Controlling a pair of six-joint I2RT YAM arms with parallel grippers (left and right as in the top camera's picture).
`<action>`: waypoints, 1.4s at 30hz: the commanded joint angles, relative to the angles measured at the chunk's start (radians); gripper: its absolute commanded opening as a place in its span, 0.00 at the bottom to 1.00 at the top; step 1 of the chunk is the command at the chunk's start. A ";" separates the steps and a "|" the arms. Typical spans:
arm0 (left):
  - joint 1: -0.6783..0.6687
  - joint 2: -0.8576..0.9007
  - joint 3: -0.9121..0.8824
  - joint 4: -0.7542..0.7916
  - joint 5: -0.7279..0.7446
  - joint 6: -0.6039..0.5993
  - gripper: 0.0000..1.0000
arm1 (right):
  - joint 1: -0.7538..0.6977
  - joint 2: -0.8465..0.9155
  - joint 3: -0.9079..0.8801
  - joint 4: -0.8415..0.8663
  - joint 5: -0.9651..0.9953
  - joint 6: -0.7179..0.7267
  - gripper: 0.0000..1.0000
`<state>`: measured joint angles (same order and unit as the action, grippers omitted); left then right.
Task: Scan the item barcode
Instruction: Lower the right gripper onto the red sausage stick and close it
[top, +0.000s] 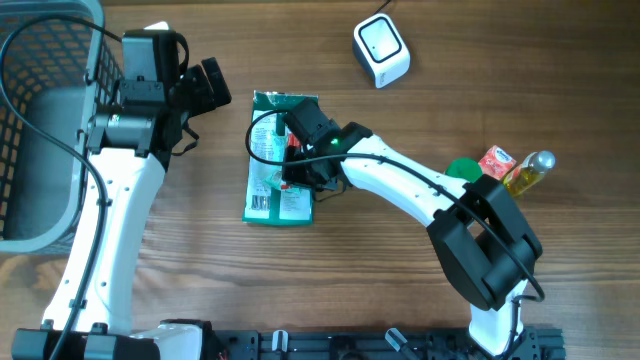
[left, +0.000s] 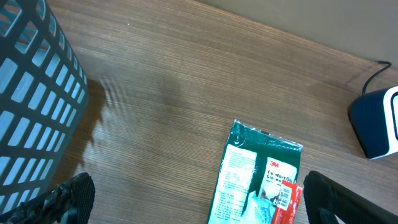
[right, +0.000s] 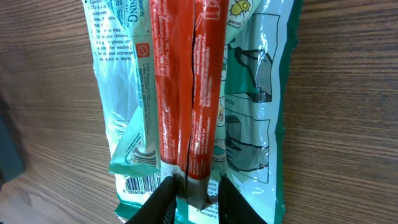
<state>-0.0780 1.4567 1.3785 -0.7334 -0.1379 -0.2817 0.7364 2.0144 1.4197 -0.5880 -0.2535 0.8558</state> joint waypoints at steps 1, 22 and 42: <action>0.003 -0.003 0.012 0.003 -0.010 0.016 1.00 | 0.005 0.024 -0.008 -0.004 0.038 0.007 0.22; 0.003 -0.003 0.012 0.003 -0.010 0.016 1.00 | 0.007 0.024 -0.008 -0.008 0.051 -0.045 0.05; 0.003 -0.003 0.012 0.003 -0.010 0.016 1.00 | -0.032 -0.136 -0.003 -0.151 -0.045 -0.374 0.04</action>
<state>-0.0780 1.4567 1.3785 -0.7330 -0.1379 -0.2817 0.7048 1.9301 1.4197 -0.7170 -0.2703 0.5934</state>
